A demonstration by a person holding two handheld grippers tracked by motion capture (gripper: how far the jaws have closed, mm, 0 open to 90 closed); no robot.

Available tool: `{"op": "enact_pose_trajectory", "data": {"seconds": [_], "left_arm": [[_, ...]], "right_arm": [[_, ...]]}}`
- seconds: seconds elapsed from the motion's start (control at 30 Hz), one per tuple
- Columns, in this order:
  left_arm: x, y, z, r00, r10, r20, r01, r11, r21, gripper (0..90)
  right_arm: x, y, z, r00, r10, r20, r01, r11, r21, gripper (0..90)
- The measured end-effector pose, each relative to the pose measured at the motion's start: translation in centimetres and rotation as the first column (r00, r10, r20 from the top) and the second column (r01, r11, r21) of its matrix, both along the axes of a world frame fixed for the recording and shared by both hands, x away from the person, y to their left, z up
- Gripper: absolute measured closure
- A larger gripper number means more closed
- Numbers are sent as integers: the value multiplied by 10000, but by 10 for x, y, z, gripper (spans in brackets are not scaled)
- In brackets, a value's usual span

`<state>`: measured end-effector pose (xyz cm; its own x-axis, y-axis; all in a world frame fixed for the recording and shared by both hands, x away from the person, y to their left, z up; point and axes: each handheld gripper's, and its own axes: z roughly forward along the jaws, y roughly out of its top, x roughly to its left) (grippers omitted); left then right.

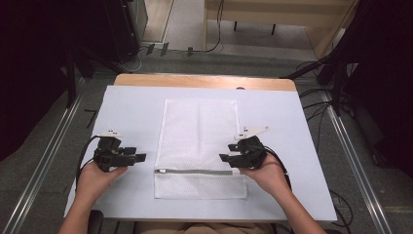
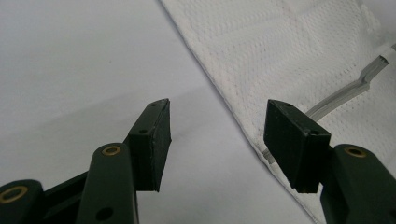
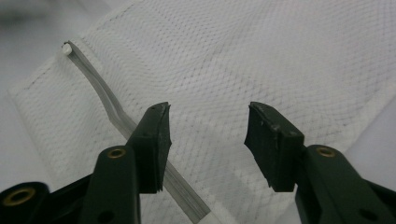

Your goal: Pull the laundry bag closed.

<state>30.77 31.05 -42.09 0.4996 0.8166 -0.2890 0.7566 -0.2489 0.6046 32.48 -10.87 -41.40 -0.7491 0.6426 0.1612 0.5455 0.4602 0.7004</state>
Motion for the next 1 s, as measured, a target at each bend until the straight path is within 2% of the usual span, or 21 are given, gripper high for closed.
{"op": "enact_pose_trajectory", "data": {"seconds": [0.07,0.17,0.57,0.7,1.0], "left_arm": [[0,0,0,10000,7,8,-7,10000,20,417],[1,0,0,10000,5,-4,-5,10000,21,417],[2,0,0,10000,19,5,-19,10000,-51,416],[2,1,0,10000,-3,8,3,10000,-89,416],[2,1,0,10000,-8,24,8,9999,-122,417]], "right_arm": [[2,4,0,9999,70,-146,-70,10000,46,549],[3,9,0,9998,188,-115,-188,9998,30,566],[4,33,0,9980,623,-142,-623,9981,-19,576],[4,41,2,9976,639,-272,-638,9980,51,595],[4,61,1,9948,999,-192,-997,9950,109,629]]}}
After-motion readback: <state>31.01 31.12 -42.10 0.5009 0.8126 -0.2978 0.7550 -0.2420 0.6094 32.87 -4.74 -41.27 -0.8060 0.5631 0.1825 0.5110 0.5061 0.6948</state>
